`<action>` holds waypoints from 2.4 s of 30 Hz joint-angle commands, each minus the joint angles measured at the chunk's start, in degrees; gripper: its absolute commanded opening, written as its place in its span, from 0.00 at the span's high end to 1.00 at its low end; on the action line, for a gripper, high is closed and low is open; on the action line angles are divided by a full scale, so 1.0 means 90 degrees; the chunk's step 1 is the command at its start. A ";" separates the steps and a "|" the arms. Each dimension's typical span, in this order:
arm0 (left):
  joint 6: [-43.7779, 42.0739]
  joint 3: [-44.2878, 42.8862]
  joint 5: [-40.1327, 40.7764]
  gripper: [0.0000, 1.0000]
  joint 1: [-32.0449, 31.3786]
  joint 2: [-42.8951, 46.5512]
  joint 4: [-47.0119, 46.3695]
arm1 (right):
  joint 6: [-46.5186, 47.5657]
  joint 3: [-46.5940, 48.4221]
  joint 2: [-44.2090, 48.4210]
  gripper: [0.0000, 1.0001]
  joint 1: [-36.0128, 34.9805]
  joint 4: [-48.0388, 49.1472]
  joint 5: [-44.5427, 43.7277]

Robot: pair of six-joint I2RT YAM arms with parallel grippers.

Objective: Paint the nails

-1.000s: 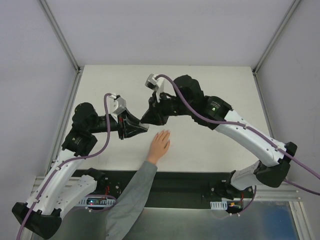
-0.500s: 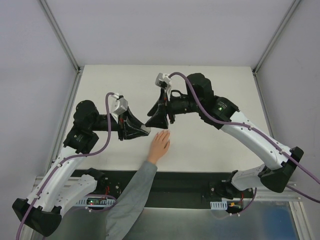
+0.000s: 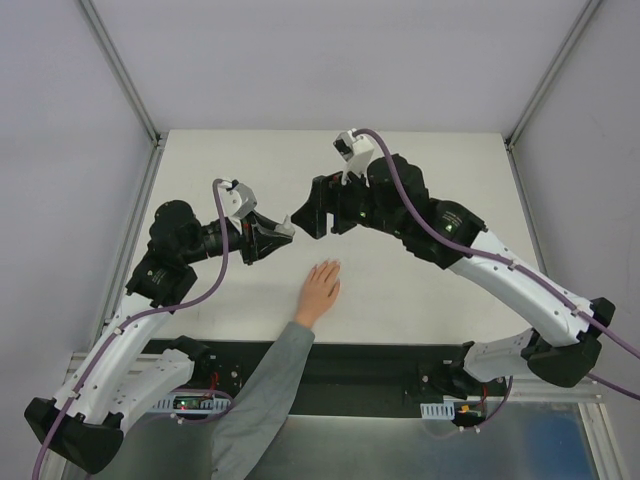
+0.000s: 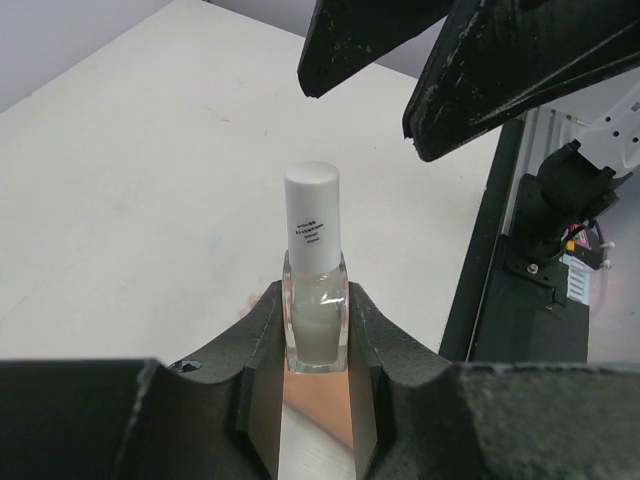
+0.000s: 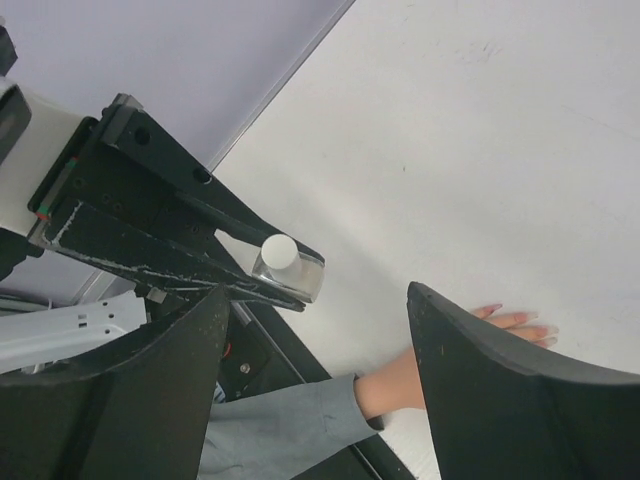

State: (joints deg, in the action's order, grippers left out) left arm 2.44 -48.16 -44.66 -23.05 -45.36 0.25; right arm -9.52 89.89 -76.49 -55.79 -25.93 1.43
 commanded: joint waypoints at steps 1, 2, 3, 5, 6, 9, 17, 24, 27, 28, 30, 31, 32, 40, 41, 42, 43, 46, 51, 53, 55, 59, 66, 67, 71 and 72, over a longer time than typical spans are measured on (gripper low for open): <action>-0.0115 -0.0117 0.0168 1.00 0.0022 0.0080 -0.0126 | -0.0192 0.0578 -0.0348 0.26 -0.0236 0.0011 -0.0745; -0.0105 -0.0098 0.0158 1.00 0.0022 0.0089 -0.0126 | -0.0212 0.0627 -0.0436 0.26 -0.0256 0.0001 -0.0716; -0.0095 -0.0088 0.0129 1.00 0.0022 0.0089 -0.0126 | -0.0222 0.0676 -0.0592 0.28 -0.0276 0.0001 -0.0677; -0.0076 -0.0088 0.0119 1.00 0.0022 0.0118 -0.0126 | -0.0329 0.0784 -0.0739 0.36 -0.0315 0.0001 -0.0618; -0.0075 -0.0078 0.0119 1.00 0.0022 0.0109 -0.0135 | -0.0348 0.0794 -0.0865 0.38 -0.0344 0.0020 -0.0589; -0.0046 -0.0078 0.0099 1.00 0.0022 0.0167 -0.0145 | -0.0407 0.0852 -0.1003 0.51 -0.0412 0.0020 -0.0482; 0.0081 -0.0214 -0.0356 1.00 0.0022 0.0168 -0.0174 | 0.0187 0.0502 -0.0809 0.87 -0.0403 0.0166 0.0239; 0.1210 -0.0401 -0.4400 1.00 -0.0085 -0.0106 -0.1150 | 0.2523 -0.0310 -0.0757 0.99 0.0661 0.0811 0.6315; 0.1253 -0.0264 -0.4081 1.00 -0.0066 0.0011 -0.1103 | 0.3021 0.0062 -0.0799 0.99 0.0652 -0.0087 0.6365; 0.1224 -0.0216 -0.3906 1.00 -0.0076 0.0108 -0.1092 | 0.2905 -0.0064 -0.0711 1.00 0.0642 0.0328 0.6239; 0.1165 -0.0069 -0.3594 1.00 -0.0076 0.0235 -0.1092 | 0.2582 -0.0397 -0.0555 0.99 0.0662 0.0722 0.6121; 0.1126 -0.0040 -0.3283 1.00 -0.0076 0.0265 -0.1083 | 0.2523 -0.0398 -0.0506 0.99 0.0662 0.0801 0.6053; 0.1087 0.0019 -0.3086 1.00 -0.0066 0.0284 -0.1063 | 0.2348 -0.0340 -0.0496 0.99 0.0652 0.0830 0.5984; 0.0033 -0.0127 -0.0479 1.00 -0.0066 0.0216 -0.0156 | 0.0591 0.0091 -0.0154 0.35 0.0662 0.0401 0.2611; -0.0045 -0.0137 0.0007 1.00 -0.0076 0.0216 -0.0126 | 0.0347 0.0071 -0.0067 0.31 0.0633 0.0401 0.2315; -0.0095 -0.0137 0.0263 1.00 -0.0076 0.0197 -0.0116 | -0.0032 0.0033 -0.0027 0.28 0.0603 0.0362 0.1993; -0.0124 -0.0127 0.0410 1.00 -0.0076 0.0206 -0.0106 | -0.0075 0.0022 -0.0007 0.26 0.0584 0.0352 0.1661; -0.0212 -0.0137 0.0529 1.00 -0.0076 0.0119 -0.0096 | 0.0061 0.0246 -0.0056 0.22 0.0262 0.0129 0.0862; -0.0212 -0.0166 0.0344 1.00 -0.0076 0.0060 -0.0096 | 0.0110 0.0686 -0.0504 0.22 -0.0031 -0.0165 0.0476; -0.0212 -0.0157 0.0314 1.00 -0.0076 0.0089 -0.0096 | 0.0101 0.0833 -0.0602 0.25 -0.0109 -0.0185 0.0330; -0.0212 -0.0127 0.0305 1.00 -0.0076 0.0148 -0.0096 | 0.0091 0.0911 -0.0700 0.35 -0.0129 -0.0214 0.0164; -0.0212 -0.0078 0.0227 1.00 -0.0076 0.0245 -0.0106 | 0.0130 0.1086 -0.0778 0.41 -0.0139 -0.0282 0.0085; -0.0212 -0.0049 0.0148 1.00 -0.0076 0.0255 -0.0096 | 0.0081 0.1243 -0.0993 0.54 -0.0129 -0.0419 0.0504; -0.0212 -0.0059 0.0129 1.00 -0.0076 0.0255 -0.0096 | 0.0091 0.1233 -0.1022 0.55 -0.0129 -0.0400 0.0563; -0.0212 -0.0069 0.0129 1.00 -0.0076 0.0226 -0.0096 | 0.0091 0.1233 -0.1149 0.57 -0.0129 -0.0361 0.0798; -0.0212 -0.0069 0.0119 1.00 -0.0076 0.0226 -0.0096 | 0.0091 0.1243 -0.1159 0.61 -0.0139 -0.0361 0.0837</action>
State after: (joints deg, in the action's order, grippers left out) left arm 1.80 -47.62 -42.50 -23.31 -43.88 0.84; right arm -8.05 98.41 -86.28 -56.77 -29.50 6.24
